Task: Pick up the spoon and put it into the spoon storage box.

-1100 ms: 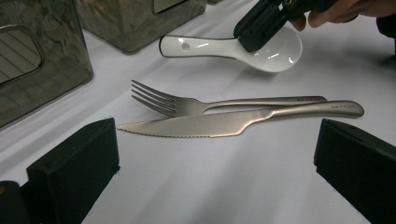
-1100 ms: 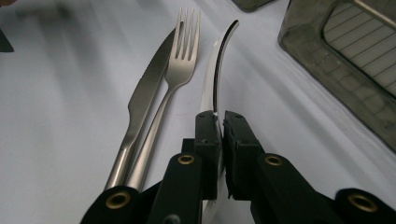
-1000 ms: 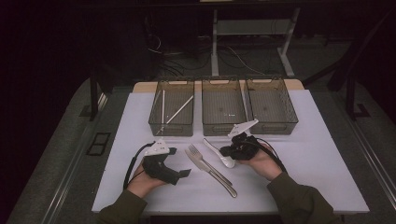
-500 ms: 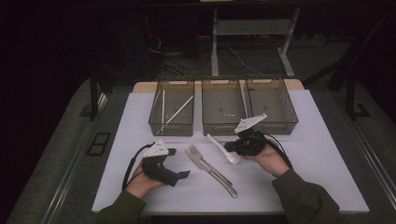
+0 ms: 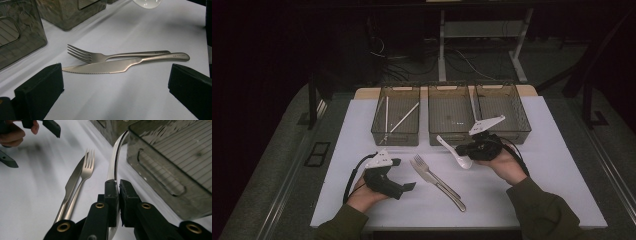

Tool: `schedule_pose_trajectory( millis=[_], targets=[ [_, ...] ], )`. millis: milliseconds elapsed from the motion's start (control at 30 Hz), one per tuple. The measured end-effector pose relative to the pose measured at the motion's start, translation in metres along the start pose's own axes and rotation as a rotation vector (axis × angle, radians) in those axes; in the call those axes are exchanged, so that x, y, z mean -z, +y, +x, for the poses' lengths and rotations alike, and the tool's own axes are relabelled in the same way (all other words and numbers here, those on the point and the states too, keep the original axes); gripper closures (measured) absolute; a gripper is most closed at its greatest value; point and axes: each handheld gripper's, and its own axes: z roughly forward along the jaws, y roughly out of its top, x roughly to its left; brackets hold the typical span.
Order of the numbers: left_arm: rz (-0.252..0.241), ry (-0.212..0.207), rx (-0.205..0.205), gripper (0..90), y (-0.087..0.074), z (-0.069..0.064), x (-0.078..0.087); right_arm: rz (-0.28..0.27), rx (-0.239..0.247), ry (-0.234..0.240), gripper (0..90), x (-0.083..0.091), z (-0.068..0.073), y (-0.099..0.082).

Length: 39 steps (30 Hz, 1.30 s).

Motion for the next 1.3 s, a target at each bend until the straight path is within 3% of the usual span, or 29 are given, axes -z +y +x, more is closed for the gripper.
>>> schedule_pose_trajectory(
  millis=[367, 800, 1300],
  targets=[
    [-0.004, -0.003, 0.000, 0.0, 0.000, 0.000, -0.001, -0.039, -0.022, -0.040, 84.7, 0.014, -0.019, 0.014],
    [-0.009, -0.006, 0.001, 0.0, 0.001, 0.000, -0.001, -0.054, -0.045, -0.087, 84.8, 0.015, -0.041, 0.040],
    [-0.009, -0.017, 0.004, 0.0, 0.001, 0.000, -0.003, -0.020, -0.102, -0.132, 84.8, -0.005, -0.075, 0.066]
  ],
)
